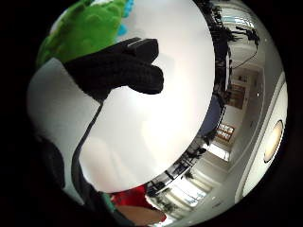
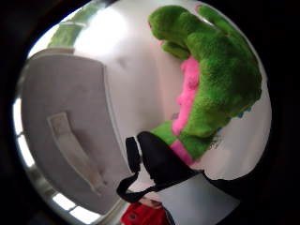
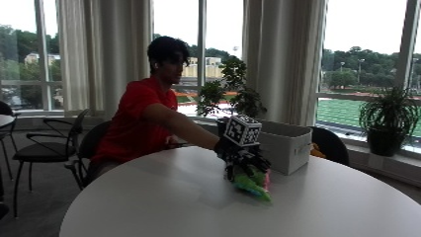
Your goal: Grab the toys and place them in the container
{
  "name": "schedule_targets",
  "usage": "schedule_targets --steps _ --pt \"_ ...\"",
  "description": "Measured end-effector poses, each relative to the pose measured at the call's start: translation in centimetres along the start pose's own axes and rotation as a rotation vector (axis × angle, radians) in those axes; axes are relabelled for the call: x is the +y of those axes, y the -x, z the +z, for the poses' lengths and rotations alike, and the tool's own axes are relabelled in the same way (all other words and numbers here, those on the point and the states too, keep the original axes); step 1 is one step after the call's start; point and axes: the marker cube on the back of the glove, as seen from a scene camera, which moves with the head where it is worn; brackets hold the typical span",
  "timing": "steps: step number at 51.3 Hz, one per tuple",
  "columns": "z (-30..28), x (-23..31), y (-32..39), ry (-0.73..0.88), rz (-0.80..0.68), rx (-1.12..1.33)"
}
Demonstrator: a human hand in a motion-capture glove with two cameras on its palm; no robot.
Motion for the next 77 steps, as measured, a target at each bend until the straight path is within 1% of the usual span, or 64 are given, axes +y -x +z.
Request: schedule_targets --steps 1,3,14,28,31,34,37,42,46,52,57,66,77 --pt "0.1 -0.1 -0.1 0.018 -0.029 -0.003" --pt "0.5 -0.3 0.0 0.038 -0.033 -0.013" --pt "1.7 -1.6 0.2 0.086 0.059 0.029" --pt "1.1 -2.3 0.4 0.286 0.127 0.015" --pt "1.0 -2.2 0.4 0.292 0.140 -0.006" --pt "1.3 -2.2 0.3 0.255 0.159 -0.005" --pt "1.7 -1.9 0.4 0.173 0.168 0.032" --pt "1.9 -1.3 0.4 0.021 0.142 0.112" --pt "1.6 -0.6 0.2 -0.074 0.105 0.124" --pt "0.9 0.5 -0.4 -0.108 0.088 0.050" --pt "-0.2 1.5 -0.7 -0.143 0.071 0.038" --pt "-4.3 4.0 -0.7 -0.193 0.053 0.013" --pt "-12.6 7.1 -1.6 -0.342 0.012 0.029"
